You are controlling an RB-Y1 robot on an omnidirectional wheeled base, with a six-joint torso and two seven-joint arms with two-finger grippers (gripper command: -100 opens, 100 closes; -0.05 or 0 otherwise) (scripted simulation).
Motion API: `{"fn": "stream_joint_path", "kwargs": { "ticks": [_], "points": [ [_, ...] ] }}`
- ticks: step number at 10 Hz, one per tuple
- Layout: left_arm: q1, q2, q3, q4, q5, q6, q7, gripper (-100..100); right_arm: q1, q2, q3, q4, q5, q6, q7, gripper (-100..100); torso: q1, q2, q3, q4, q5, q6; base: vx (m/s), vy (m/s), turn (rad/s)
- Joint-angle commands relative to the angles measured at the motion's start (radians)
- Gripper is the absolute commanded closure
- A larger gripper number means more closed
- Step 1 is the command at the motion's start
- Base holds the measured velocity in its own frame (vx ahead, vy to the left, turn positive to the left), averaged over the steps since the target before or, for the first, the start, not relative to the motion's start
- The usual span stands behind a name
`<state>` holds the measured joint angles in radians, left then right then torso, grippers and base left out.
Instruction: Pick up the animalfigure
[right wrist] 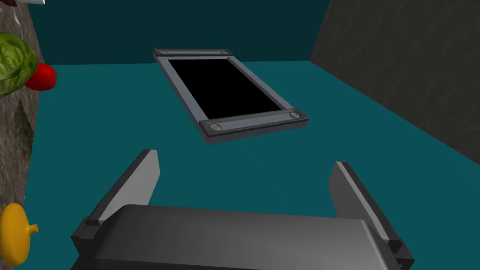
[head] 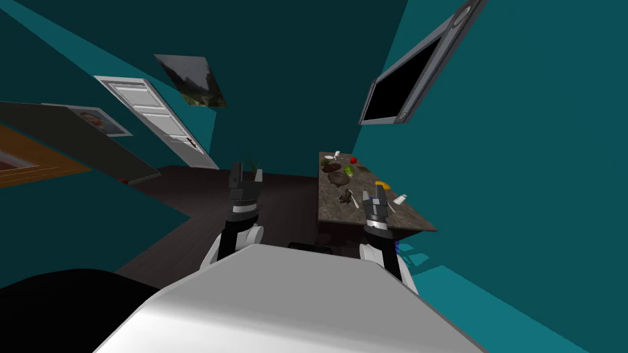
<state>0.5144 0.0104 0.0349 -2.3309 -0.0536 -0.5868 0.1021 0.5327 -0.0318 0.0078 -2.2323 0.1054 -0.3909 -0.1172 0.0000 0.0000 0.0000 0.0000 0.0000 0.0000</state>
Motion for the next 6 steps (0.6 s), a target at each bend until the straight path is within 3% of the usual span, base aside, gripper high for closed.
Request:
{"fn": "stream_joint_path", "kwargs": {
  "ticks": [1, 6],
  "points": [
    [0.000, 0.000, 0.000, 0.000, 0.000, 0.000, 0.000, 0, -0.001, -0.032, -0.016, 0.002, 0.005, 0.004, 0.023, -100, 0.000, 0.000, 0.000, 0.000, 0.000, 0.000, -0.018, 0.048, -0.101],
    [0.000, 0.000, 0.000, 0.000, 0.000, 0.000, 0.000, 0, 0.006, -0.101, -0.085, 0.016, 0.037, 0.016, 0.140, -100, 0.008, 0.003, 0.002, 0.001, 0.002, 0.000, -0.050, 0.111, -0.136]
  ]
}}
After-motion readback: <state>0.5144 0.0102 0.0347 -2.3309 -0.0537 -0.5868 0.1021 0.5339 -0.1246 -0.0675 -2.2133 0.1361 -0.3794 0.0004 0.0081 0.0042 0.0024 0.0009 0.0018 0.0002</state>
